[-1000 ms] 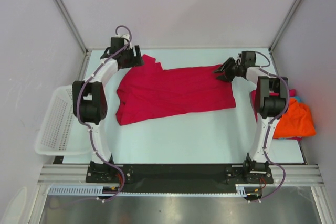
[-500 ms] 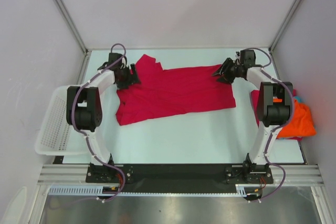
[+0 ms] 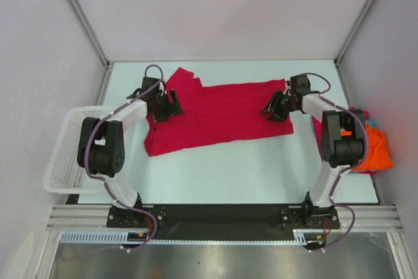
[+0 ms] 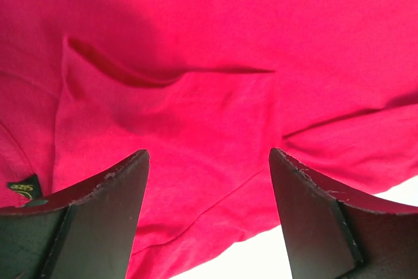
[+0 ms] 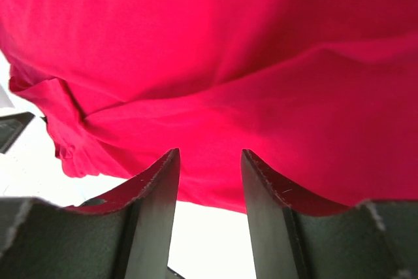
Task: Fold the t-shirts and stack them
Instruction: Fold the flattened tshirt in 1/3 of the way
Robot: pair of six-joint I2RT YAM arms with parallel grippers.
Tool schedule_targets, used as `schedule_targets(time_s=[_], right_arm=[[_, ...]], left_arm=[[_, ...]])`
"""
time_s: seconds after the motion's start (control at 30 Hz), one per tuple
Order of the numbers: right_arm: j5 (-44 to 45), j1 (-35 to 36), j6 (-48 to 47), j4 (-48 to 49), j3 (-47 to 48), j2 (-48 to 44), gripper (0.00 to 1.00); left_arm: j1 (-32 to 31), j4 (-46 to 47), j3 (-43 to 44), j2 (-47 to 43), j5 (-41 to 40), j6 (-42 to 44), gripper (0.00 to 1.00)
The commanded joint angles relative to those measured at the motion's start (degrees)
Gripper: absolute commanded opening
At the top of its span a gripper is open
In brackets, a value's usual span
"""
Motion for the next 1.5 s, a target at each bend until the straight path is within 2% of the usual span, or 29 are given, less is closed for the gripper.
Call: schedule_targets(time_s=[0.0,0.33,0.53,0.8,1.13,1.3,1.47], right_arm=[[0.29,-0.89,-0.66,-1.2,-0.93,-0.68,0.46],[3.71,-1.42,1.62,-1.02,-5.32,-0.23,0.44],[13.02,0.25,1.54,-4.18,-8.49,-6.03,0.43],[16.54,-0.72,1.62,-4.89,-16.4,-8.67,0.36],[22.96,-0.62,2.06,-8.22,-21.24,-14.03,0.39],[23.31,-0.45,3.02,-9.72,-22.64,-16.32,0.39],[24.1,2.53,4.96,-10.86,-25.72,-21.32,0.39]], left_arm=[[-0.87,3.83,-5.2,-4.63,0.69,-2.12,0.79],[-1.84,4.1,-17.86,-9.12,0.34,-7.22,0.78],[-2.37,2.78,-23.75,-13.42,-1.16,-10.47,0.77],[-2.37,1.82,-27.88,-17.03,-0.19,-11.97,0.77],[-2.37,0.32,-31.49,-22.3,0.34,-12.67,0.77],[-2.37,-0.73,-35.18,-27.57,1.48,-13.38,0.77],[-2.37,-3.36,-37.03,-33.02,0.87,-13.64,0.77]])
